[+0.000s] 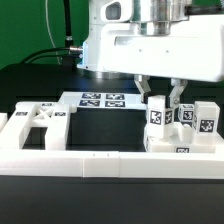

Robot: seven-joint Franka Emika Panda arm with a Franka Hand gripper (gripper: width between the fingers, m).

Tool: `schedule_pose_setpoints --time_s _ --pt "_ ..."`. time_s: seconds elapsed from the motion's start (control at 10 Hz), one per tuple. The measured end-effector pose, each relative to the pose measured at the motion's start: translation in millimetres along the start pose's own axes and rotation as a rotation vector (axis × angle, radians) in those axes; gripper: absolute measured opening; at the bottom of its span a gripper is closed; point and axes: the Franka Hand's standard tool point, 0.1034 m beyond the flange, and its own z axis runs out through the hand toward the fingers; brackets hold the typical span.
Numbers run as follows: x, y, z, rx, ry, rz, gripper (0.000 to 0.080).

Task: Assemble chair

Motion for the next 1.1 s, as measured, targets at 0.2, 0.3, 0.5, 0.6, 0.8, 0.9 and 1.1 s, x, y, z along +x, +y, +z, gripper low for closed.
schedule_pose_setpoints --time_s 0.2,0.3,0.5,0.6,0.8,0.9,1.1 --pt "-6.0 -3.9 -1.1 -0.015 -0.009 0.214 0.0287" --pt "-6.2 -3.0 -0.4 -0.022 -0.016 0.283 0.0287" --pt "-5.8 -2.8 -0.1 -0.021 -0.015 0.328 0.0287" --pt "-5.9 -2.7 0.0 -0.021 -0.015 0.319 0.0287" --pt "-7.1 -2.4 1.5 -0.028 -0.014 0.234 0.0485" --pt "-6.8 -1.4 3.0 -0.03 -0.015 0.153 0.0615" --pt "-6.4 -0.8 3.3 -0.03 -0.018 -0.004 0.0642"
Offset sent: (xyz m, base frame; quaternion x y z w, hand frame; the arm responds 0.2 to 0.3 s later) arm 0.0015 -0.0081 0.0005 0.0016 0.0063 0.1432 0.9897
